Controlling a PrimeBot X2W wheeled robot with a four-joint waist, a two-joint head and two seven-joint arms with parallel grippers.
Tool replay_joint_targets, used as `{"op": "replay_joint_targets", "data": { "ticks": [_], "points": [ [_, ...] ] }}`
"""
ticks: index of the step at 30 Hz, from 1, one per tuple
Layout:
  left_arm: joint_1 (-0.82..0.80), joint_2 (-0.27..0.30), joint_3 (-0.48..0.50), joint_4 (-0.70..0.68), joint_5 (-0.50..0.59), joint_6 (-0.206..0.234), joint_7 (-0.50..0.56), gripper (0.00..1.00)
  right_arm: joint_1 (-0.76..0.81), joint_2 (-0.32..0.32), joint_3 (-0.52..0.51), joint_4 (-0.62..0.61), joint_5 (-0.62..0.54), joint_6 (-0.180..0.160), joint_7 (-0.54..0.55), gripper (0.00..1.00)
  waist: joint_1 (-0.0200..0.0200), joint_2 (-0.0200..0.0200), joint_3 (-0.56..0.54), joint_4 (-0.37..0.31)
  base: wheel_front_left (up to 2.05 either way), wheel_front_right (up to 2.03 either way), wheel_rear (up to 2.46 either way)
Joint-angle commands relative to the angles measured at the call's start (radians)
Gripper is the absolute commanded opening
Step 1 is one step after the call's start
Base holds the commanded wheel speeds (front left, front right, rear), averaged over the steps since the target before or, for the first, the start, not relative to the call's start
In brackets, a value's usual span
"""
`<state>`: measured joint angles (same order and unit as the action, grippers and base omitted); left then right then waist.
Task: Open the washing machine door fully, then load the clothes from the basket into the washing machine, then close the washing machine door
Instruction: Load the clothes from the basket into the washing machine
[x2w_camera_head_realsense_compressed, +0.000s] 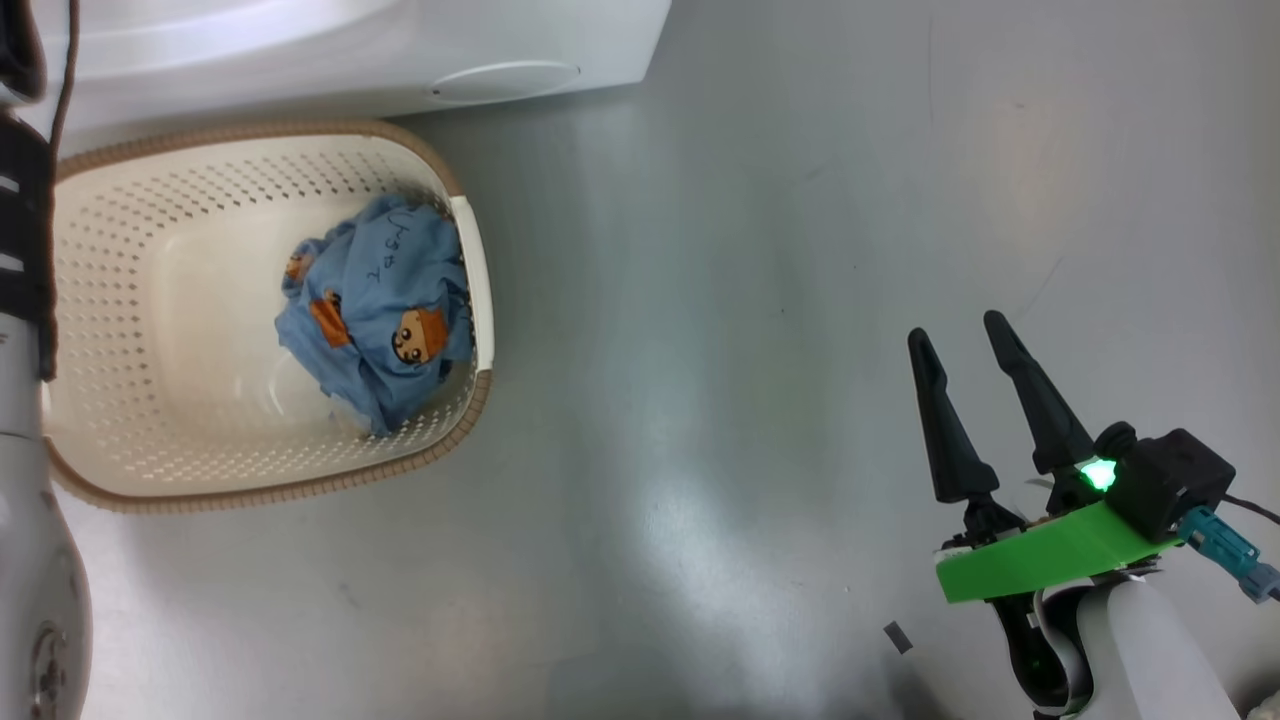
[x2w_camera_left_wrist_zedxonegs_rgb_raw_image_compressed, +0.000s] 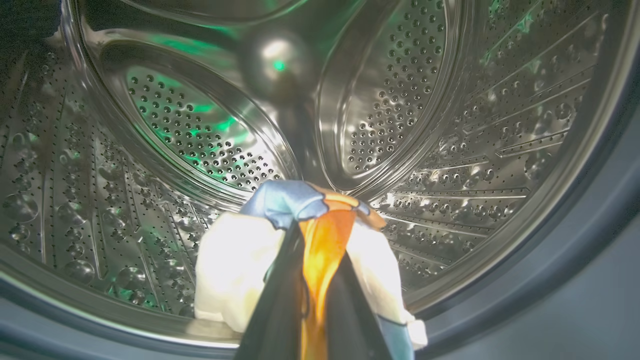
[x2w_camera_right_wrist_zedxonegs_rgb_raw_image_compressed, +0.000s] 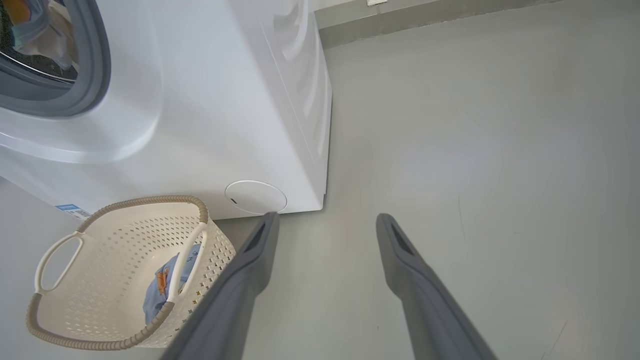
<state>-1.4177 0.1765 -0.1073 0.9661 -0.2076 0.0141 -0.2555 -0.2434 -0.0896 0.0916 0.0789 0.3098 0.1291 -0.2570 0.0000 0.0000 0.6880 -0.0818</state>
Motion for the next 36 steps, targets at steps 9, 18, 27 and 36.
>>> {"op": "replay_joint_targets", "data": {
  "ticks": [9,18,27,36],
  "points": [
    [-0.056,0.057,0.004,-0.066,0.014,-0.002,-0.006,0.00,0.055,0.003,0.021,-0.029,0.002,0.002,-0.005,1.00,0.0000,0.0000,0.045,0.005,0.00,0.00,0.00],
    [-0.097,0.073,0.014,-0.066,0.011,-0.005,-0.006,0.00,0.059,0.001,0.023,-0.038,-0.001,0.002,-0.005,1.00,0.0000,0.0000,0.098,0.009,0.00,0.00,0.00],
    [-0.132,0.070,0.013,-0.049,0.005,-0.019,-0.006,0.00,0.055,0.003,0.024,-0.044,-0.003,0.002,-0.005,1.00,0.0000,0.0000,0.144,0.016,0.00,0.00,0.00],
    [-0.123,0.067,0.041,-0.246,0.005,-0.072,-0.006,0.00,0.042,0.009,0.034,-0.045,-0.005,0.002,-0.005,1.00,0.0000,0.0000,0.181,0.013,0.00,0.00,0.00]
  ]
}}
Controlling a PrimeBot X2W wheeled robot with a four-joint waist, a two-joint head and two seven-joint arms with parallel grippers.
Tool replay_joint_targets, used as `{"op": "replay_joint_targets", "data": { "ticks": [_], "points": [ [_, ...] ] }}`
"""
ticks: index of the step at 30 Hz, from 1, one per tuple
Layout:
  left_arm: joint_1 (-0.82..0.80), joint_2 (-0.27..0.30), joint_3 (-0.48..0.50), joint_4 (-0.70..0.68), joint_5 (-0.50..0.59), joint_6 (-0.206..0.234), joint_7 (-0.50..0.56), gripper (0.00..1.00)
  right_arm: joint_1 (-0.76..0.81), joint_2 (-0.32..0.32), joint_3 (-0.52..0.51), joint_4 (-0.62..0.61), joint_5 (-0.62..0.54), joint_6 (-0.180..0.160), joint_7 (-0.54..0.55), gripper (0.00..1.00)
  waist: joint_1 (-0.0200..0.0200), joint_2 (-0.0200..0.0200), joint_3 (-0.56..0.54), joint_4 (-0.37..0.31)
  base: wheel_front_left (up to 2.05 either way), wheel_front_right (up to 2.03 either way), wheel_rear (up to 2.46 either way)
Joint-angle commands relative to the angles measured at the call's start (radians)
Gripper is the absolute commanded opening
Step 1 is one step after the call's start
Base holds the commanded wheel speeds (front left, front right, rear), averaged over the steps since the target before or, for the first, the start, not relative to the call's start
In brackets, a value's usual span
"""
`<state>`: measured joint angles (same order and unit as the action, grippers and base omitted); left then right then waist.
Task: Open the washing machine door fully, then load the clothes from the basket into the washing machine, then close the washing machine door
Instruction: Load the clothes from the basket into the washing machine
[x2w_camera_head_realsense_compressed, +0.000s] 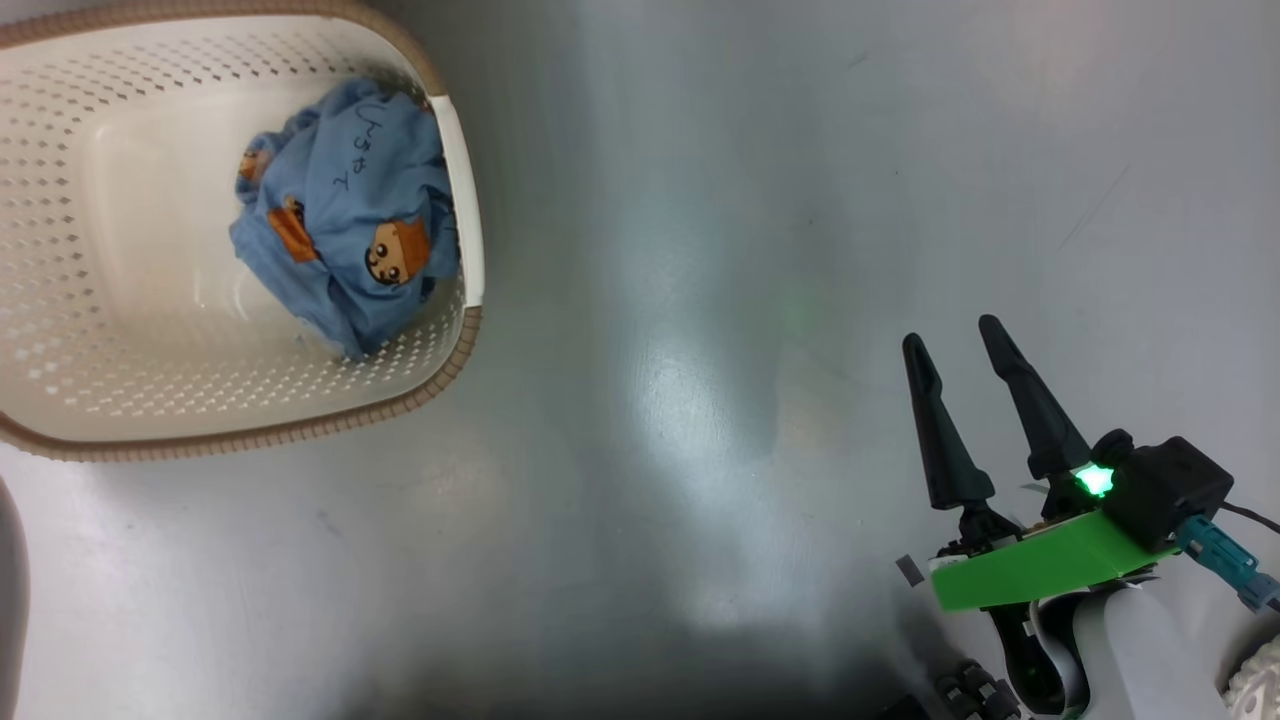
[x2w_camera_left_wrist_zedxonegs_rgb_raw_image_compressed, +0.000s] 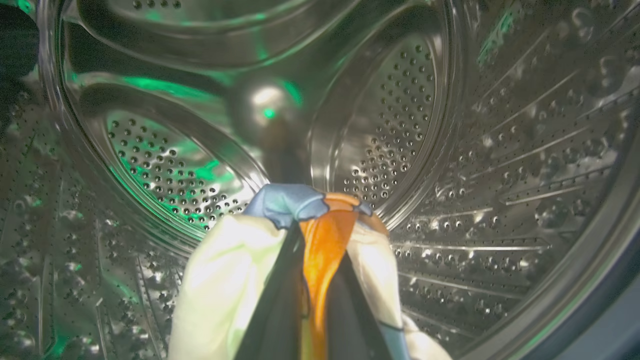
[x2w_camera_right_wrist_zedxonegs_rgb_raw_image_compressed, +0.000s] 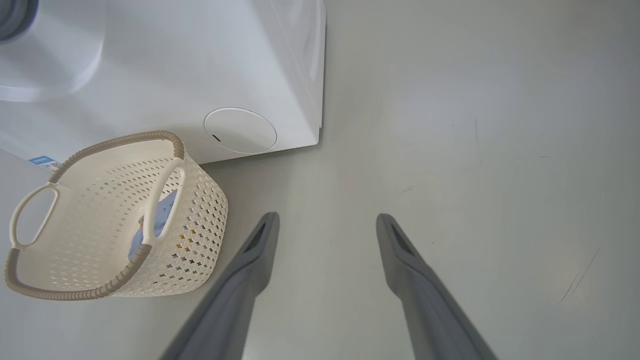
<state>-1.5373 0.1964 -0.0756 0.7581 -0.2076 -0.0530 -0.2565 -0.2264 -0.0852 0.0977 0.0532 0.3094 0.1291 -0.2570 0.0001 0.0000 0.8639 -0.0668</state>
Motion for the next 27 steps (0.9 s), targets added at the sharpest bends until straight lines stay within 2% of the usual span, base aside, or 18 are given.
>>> {"op": "replay_joint_targets", "data": {
  "ticks": [1,4,8,12,22,23,24,25,27],
  "points": [
    [0.006,0.047,0.011,-0.066,0.008,-0.015,-0.005,0.00,0.023,0.005,0.029,-0.019,-0.005,0.002,-0.005,1.00,-0.0001,0.0000,0.007,-0.003,0.00,0.00,0.00],
    [0.033,0.042,0.021,-0.111,0.003,-0.047,-0.005,0.00,0.010,0.005,0.032,-0.018,-0.004,0.002,-0.005,1.00,-0.0001,0.0000,0.016,-0.007,0.00,0.00,0.00],
    [0.031,0.043,0.014,-0.052,-0.011,-0.066,-0.005,0.00,0.008,0.004,0.030,-0.016,-0.005,0.002,-0.005,1.00,-0.0001,0.0000,0.019,-0.009,0.00,0.00,0.00],
    [0.001,0.049,-0.002,0.030,-0.020,-0.072,-0.005,0.00,0.010,0.003,0.030,-0.013,-0.005,0.002,-0.005,1.00,-0.0001,0.0000,0.022,-0.010,0.00,0.00,0.00],
    [-0.039,0.054,-0.021,0.094,-0.014,-0.076,-0.005,0.00,0.008,0.000,0.030,-0.006,-0.004,0.002,-0.005,1.00,-0.0001,0.0000,0.017,-0.010,0.00,0.00,0.00],
    [-0.041,0.053,-0.023,0.104,-0.014,-0.076,-0.005,0.13,0.008,0.000,0.030,-0.006,-0.004,0.002,-0.005,1.00,-0.0001,0.0000,0.016,-0.010,0.00,0.00,0.00],
    [-0.043,0.055,-0.026,0.114,-0.009,-0.076,-0.005,0.33,0.008,-0.001,0.031,-0.005,-0.003,0.002,-0.005,1.00,-0.0001,0.0000,0.014,-0.009,0.00,0.00,0.00],
    [-0.043,0.053,-0.025,0.137,-0.010,-0.075,-0.005,1.00,0.009,-0.002,0.031,-0.004,-0.004,0.002,-0.005,1.00,-0.0001,0.0000,0.012,-0.008,0.00,0.00,0.00],
    [-0.050,0.054,-0.027,0.153,-0.002,-0.067,-0.005,1.00,0.011,-0.002,0.031,-0.003,-0.004,0.002,-0.005,1.00,-0.0001,0.0000,0.009,-0.007,0.00,0.00,0.00]
  ]
}}
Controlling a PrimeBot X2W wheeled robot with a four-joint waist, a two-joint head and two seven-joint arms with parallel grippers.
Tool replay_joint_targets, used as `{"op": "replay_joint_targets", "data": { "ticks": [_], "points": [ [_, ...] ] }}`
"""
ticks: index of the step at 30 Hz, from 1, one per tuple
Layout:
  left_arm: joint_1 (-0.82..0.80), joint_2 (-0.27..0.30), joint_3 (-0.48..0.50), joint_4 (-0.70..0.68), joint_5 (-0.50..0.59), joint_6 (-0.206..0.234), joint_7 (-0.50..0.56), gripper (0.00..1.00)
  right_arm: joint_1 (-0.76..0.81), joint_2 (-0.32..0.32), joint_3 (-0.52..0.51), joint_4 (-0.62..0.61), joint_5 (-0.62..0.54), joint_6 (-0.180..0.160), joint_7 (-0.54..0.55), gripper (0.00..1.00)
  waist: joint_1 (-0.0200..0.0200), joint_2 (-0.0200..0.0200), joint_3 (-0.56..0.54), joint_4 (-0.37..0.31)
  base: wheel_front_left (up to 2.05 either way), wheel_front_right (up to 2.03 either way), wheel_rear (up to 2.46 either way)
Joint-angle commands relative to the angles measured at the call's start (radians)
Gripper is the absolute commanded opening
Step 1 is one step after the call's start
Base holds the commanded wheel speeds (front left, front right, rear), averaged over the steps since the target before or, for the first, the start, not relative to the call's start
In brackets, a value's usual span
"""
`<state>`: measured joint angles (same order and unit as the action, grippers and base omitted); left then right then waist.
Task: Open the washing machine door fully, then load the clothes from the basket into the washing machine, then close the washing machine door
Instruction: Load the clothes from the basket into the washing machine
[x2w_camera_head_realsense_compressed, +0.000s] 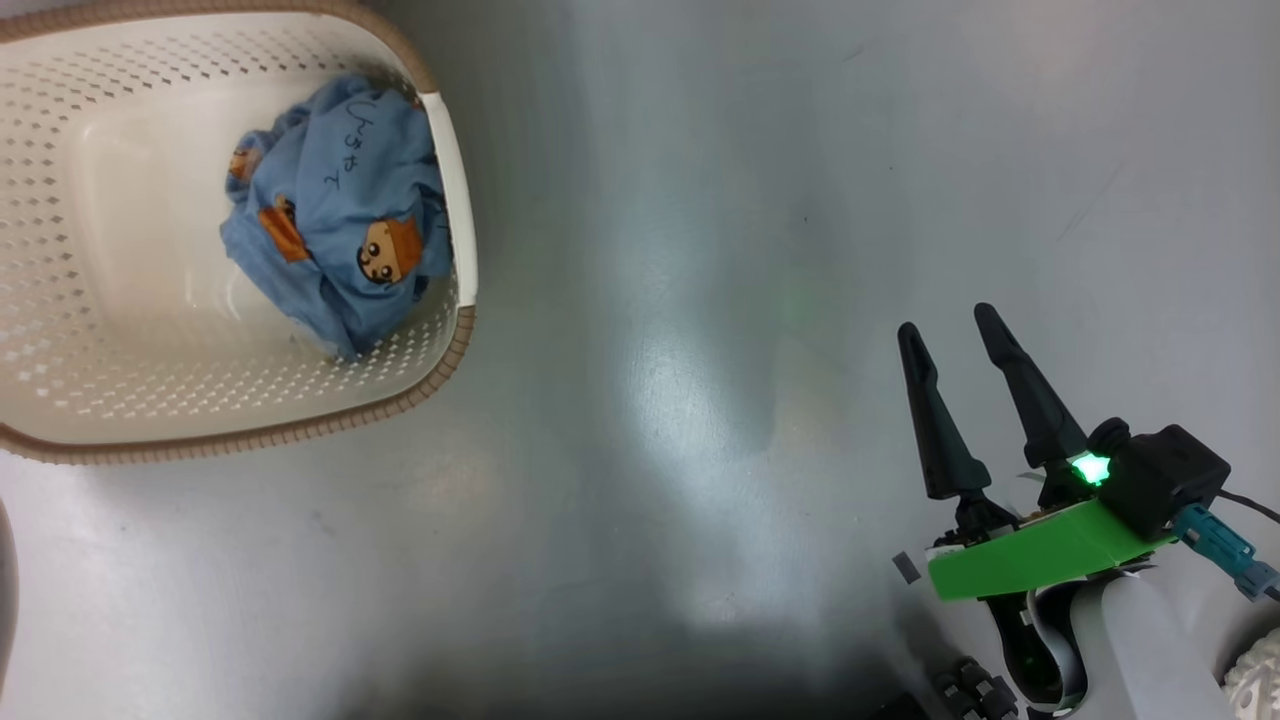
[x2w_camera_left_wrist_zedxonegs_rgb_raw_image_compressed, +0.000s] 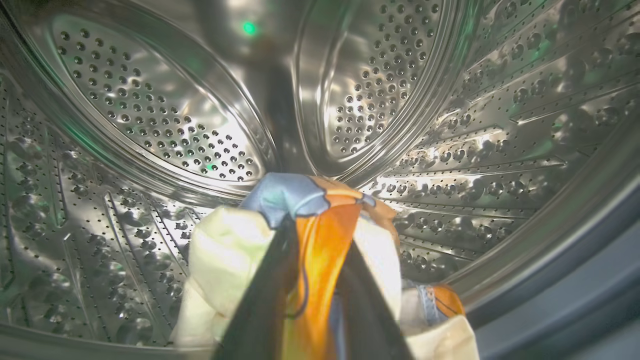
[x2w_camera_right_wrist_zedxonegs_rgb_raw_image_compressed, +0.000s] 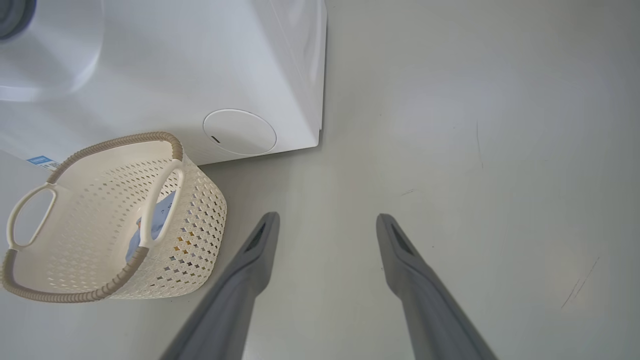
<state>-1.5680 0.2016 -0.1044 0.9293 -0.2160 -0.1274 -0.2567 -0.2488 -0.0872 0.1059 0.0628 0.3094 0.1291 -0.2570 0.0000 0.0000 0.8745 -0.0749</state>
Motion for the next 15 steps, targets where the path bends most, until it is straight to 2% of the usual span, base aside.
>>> {"op": "replay_joint_targets", "data": {
  "ticks": [1,4,9,15],
  "points": [
    [-0.021,0.047,0.006,-0.008,0.005,0.015,-0.005,1.00,0.034,-0.001,0.023,-0.012,-0.005,0.002,-0.005,1.00,0.0000,0.0000,-0.004,0.003,0.00,0.00,0.00],
    [-0.018,0.048,0.010,-0.016,0.015,0.031,-0.005,1.00,0.036,-0.001,0.022,-0.009,-0.006,0.002,-0.005,1.00,0.0000,0.0000,-0.013,0.006,0.00,0.00,0.00],
    [0.027,0.036,0.039,-0.108,0.025,0.064,-0.005,1.00,0.031,-0.005,0.016,-0.003,-0.005,0.002,-0.005,1.00,0.0000,0.0000,-0.039,0.019,0.00,0.00,0.00],
    [0.142,-0.004,0.063,-0.190,0.029,0.064,-0.005,1.00,0.026,-0.009,0.009,0.008,-0.001,0.002,-0.005,1.00,0.0000,0.0000,-0.101,0.044,0.00,0.00,0.00]
  ]
}}
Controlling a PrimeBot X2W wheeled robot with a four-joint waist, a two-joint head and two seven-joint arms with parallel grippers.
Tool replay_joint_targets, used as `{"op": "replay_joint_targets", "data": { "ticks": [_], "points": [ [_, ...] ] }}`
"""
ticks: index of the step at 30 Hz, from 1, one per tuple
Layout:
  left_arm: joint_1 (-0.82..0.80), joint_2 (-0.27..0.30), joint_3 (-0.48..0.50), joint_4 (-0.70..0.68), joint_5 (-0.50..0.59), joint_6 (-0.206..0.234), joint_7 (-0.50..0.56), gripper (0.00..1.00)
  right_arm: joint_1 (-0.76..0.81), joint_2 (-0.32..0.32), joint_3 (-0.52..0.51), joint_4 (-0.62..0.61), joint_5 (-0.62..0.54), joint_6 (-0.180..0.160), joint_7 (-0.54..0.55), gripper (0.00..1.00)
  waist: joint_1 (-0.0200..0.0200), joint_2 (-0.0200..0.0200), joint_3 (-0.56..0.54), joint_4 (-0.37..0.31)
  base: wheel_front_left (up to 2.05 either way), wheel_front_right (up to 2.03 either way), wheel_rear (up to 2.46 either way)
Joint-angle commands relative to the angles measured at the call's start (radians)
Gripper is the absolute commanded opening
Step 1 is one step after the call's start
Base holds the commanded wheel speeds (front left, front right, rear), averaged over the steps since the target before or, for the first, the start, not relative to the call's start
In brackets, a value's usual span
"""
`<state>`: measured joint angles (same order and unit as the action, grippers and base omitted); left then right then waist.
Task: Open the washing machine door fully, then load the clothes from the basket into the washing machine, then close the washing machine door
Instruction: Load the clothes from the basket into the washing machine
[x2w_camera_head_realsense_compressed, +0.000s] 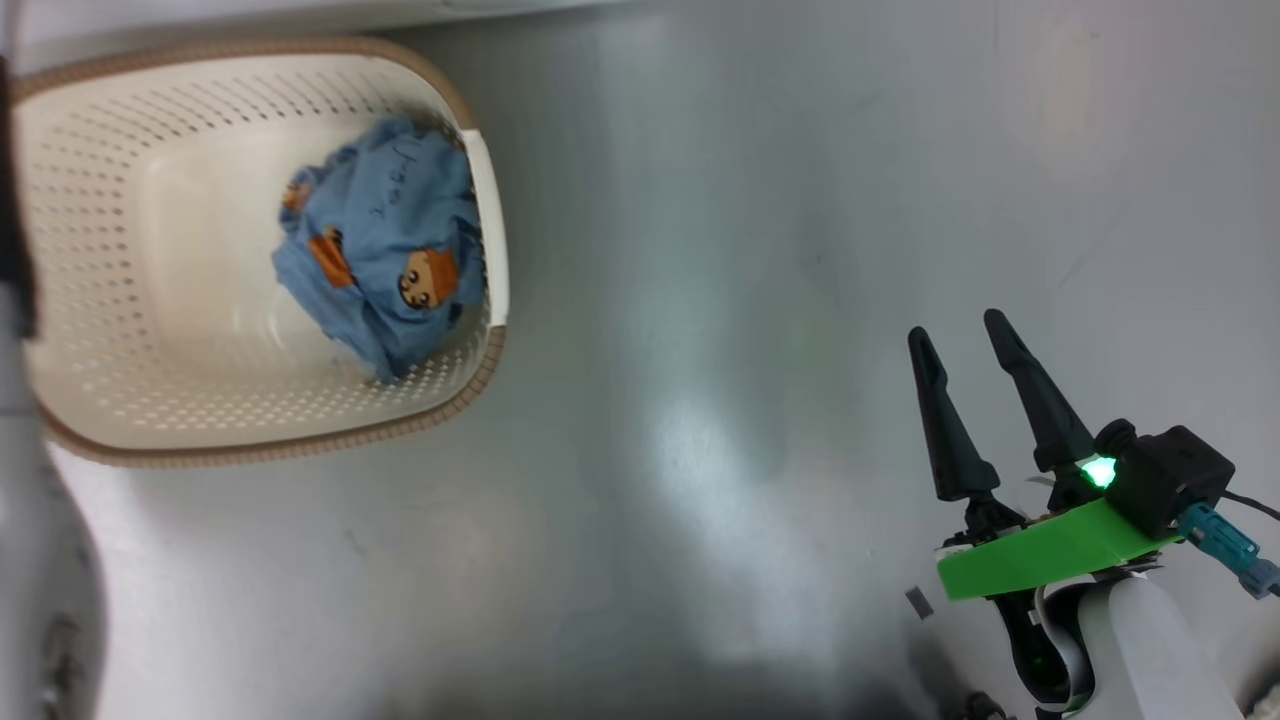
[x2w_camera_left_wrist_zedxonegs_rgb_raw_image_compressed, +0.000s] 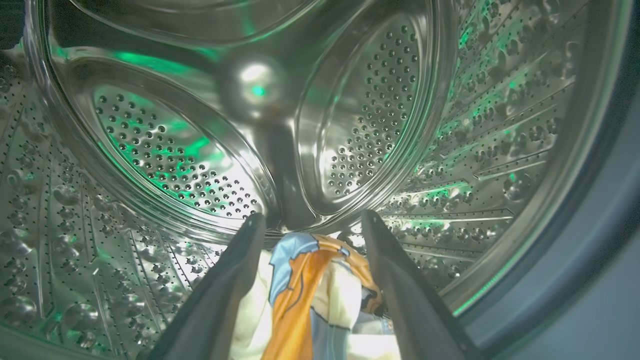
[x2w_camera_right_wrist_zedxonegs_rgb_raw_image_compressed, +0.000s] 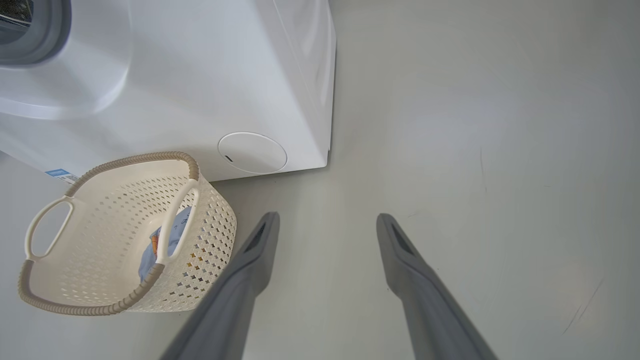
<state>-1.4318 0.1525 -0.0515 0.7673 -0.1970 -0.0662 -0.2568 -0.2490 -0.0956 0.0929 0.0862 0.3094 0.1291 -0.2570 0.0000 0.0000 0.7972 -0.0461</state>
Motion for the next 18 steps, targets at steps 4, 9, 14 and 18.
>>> {"op": "replay_joint_targets", "data": {
  "ticks": [4,9,14,18],
  "points": [
    [0.086,0.017,0.023,-0.055,0.008,-0.003,-0.005,1.00,0.015,-0.005,0.017,-0.005,0.004,0.002,-0.005,1.00,0.0000,0.0000,-0.073,0.034,0.00,0.00,0.00],
    [0.201,-0.014,0.037,-0.082,0.007,-0.010,-0.005,1.00,0.019,-0.006,0.016,0.011,0.008,0.002,-0.005,1.00,0.0000,0.0000,-0.156,0.055,0.00,0.00,0.00],
    [0.331,-0.037,0.043,-0.128,0.008,-0.021,-0.005,1.00,0.041,-0.006,0.016,0.021,0.007,0.002,-0.005,1.00,0.0000,0.0000,-0.248,0.072,0.00,0.00,0.00],
    [0.448,-0.047,0.055,-0.208,0.011,-0.026,-0.005,1.00,0.059,-0.004,0.019,0.027,0.007,0.002,-0.005,1.00,0.0000,0.0000,-0.321,0.078,0.00,0.00,0.00]
  ]
}}
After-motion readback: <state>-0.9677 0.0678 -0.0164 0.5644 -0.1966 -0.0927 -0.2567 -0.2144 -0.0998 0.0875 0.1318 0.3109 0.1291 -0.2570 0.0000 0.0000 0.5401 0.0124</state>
